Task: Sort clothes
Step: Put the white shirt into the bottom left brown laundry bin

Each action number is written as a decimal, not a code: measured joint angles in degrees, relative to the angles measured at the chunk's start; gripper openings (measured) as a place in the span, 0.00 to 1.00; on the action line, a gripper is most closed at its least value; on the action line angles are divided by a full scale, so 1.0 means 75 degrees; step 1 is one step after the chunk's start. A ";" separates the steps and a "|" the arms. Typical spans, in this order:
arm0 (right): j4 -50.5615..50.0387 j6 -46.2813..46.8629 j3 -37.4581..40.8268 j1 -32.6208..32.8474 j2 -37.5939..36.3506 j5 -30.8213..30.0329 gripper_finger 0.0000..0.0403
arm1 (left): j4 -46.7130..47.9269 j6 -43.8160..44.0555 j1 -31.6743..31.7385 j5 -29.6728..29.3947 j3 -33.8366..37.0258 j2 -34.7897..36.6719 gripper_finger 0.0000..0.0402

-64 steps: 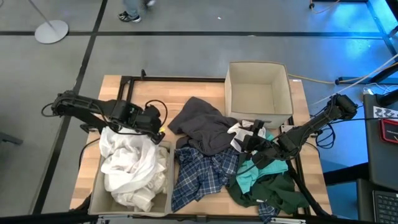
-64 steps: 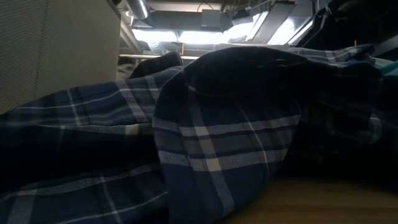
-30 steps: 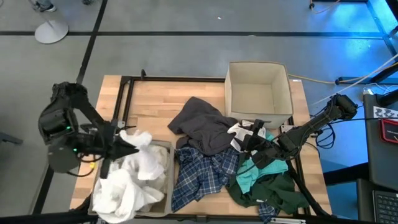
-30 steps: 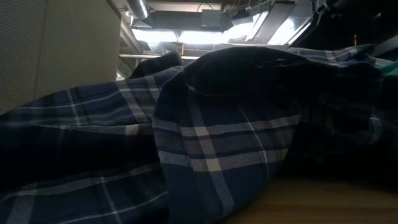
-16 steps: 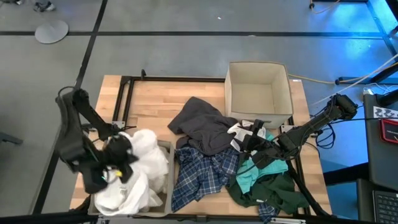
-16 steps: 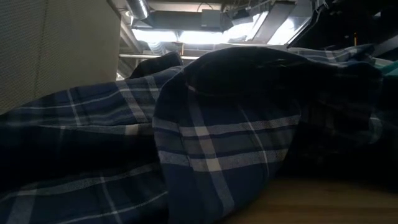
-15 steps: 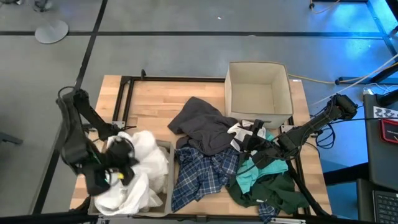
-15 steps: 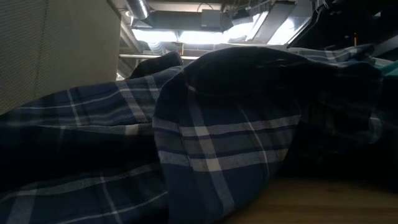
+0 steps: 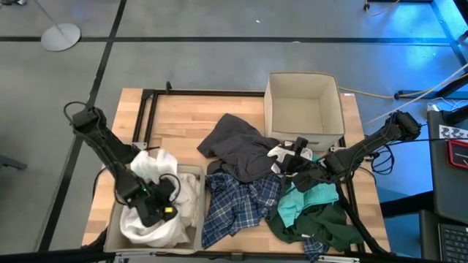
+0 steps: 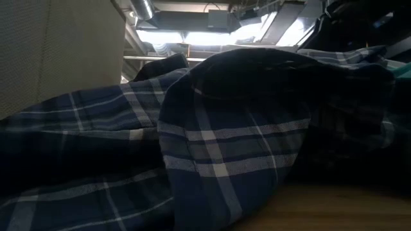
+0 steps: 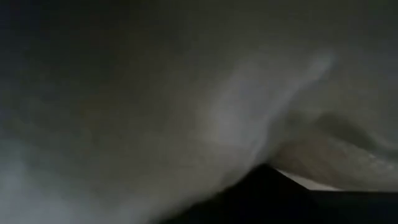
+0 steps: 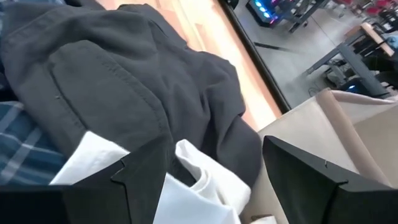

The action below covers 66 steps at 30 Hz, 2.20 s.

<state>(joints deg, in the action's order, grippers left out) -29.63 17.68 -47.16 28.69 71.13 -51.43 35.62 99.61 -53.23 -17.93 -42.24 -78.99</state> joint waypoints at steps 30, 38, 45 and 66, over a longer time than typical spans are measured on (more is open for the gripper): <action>-0.0005 0.0002 0.0000 0.0017 -0.0003 0.0009 0.66 | -0.0942 -0.0845 0.0530 -0.0058 0.0228 0.2059 0.33; -0.0004 -0.0001 0.0000 0.0017 -0.0003 0.0011 0.66 | -0.0299 -0.2411 0.0694 -0.1068 -0.0826 0.3200 0.33; -0.0007 -0.0021 0.0000 0.0017 -0.0003 0.0011 0.66 | 0.0632 -0.4458 0.1042 -0.2431 -0.2178 0.3510 0.33; -0.0076 -0.0027 0.0000 0.0017 -0.0003 0.0014 0.66 | 0.5349 -0.2345 0.2297 -0.1295 -0.3031 0.3461 0.33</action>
<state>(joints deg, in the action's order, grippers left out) -30.20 17.47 -47.16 28.82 71.11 -51.33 75.74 82.02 -36.01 -27.64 -64.97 -53.04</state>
